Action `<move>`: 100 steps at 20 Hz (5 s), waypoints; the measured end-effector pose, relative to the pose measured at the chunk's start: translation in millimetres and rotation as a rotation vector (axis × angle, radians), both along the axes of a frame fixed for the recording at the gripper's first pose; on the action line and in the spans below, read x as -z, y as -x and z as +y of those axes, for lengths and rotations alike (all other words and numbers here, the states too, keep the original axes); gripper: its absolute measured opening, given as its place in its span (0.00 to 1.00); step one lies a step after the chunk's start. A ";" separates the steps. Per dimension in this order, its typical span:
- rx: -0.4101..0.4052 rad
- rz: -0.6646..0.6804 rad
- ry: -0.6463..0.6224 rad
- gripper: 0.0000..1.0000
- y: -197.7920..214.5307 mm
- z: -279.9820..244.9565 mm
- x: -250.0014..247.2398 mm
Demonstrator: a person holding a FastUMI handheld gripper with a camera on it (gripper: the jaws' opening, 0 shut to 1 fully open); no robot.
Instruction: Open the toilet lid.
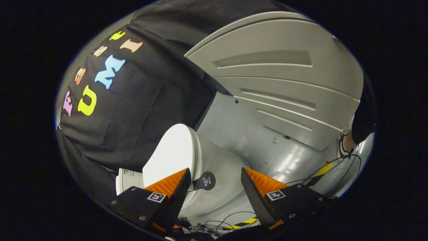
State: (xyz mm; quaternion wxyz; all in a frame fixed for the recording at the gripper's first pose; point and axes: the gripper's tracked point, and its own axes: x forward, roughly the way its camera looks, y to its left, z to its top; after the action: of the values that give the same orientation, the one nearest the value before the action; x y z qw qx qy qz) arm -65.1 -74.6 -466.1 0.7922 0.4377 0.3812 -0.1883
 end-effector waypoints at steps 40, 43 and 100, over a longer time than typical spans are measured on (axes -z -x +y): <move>0.148 -0.147 -0.075 0.00 -35.0 41.6 4.0; 0.118 -0.158 -0.003 0.00 -41.7 42.9 -19.8; -0.383 -0.489 0.819 0.00 -124.1 240.2 -295.6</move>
State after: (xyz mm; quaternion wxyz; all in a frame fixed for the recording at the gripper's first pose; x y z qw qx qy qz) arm 58.9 165.6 -170.5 0.9850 0.0449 0.1531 -0.0657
